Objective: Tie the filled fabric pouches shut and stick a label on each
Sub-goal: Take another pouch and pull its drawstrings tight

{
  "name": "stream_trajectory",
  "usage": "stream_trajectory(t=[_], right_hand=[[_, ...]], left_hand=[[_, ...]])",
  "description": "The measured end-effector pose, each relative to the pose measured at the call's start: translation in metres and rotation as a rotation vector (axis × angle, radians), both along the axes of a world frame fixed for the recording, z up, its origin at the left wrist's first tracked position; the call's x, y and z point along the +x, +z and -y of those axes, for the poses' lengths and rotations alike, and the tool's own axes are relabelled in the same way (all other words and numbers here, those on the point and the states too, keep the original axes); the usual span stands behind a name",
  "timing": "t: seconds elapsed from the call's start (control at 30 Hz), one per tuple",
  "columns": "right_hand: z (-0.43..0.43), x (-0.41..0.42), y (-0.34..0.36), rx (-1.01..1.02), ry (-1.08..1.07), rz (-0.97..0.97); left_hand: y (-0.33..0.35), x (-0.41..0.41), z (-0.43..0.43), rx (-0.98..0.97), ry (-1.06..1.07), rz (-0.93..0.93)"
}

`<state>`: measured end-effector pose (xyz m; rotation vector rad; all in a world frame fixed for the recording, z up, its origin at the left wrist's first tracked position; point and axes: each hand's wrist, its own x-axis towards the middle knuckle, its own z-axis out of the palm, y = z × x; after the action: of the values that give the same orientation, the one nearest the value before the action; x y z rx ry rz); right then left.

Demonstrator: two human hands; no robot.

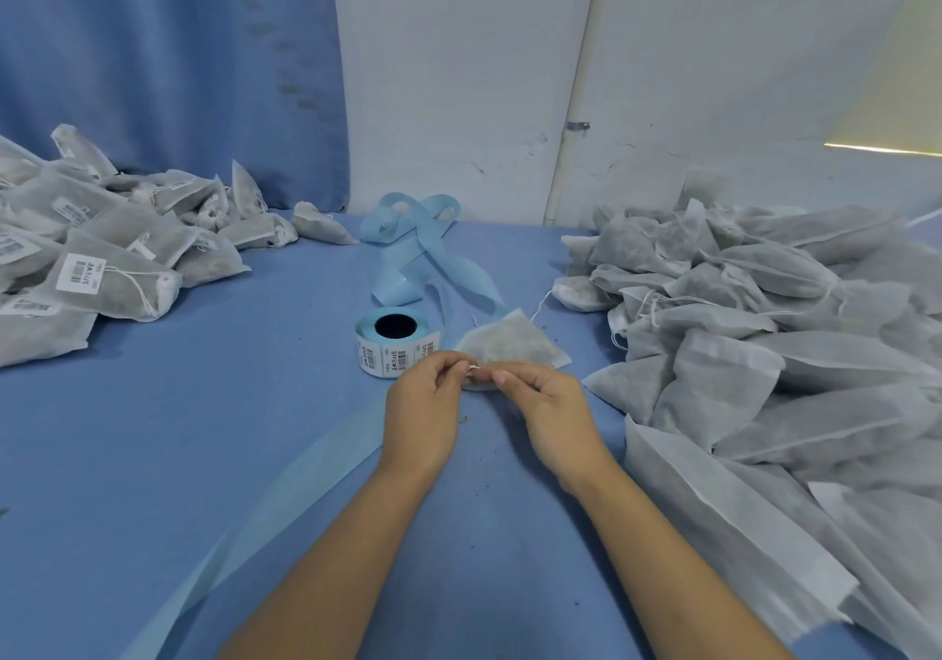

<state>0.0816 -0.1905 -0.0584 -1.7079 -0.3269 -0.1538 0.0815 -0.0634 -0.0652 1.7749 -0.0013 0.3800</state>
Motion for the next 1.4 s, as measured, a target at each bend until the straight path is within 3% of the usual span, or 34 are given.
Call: stream_trajectory(t=[0.17, 0.47, 0.63, 1.17, 1.3, 1.4], right_hand=[[0.002, 0.002, -0.003, 0.156, 0.017, -0.162], [0.008, 0.007, 0.001, 0.654, -0.007, -0.391], [0.005, 0.008, 0.001, 0.817, 0.006, -0.464], [0.004, 0.008, 0.002, 0.875, -0.019, -0.498], [0.005, 0.005, 0.003, 0.839, -0.014, -0.472], [0.006, 0.002, 0.007, 0.82, -0.012, -0.439]], left_hand=[[0.001, 0.0, -0.002, 0.117, 0.051, 0.021], [0.003, -0.002, 0.003, 0.069, -0.003, 0.013], [0.004, -0.003, 0.004, 0.055, -0.007, -0.013], [-0.001, 0.002, 0.008, 0.192, 0.039, -0.002], [-0.005, -0.001, 0.006, 0.501, 0.053, 0.149], [-0.006, -0.004, 0.007, 0.647, -0.069, 0.217]])
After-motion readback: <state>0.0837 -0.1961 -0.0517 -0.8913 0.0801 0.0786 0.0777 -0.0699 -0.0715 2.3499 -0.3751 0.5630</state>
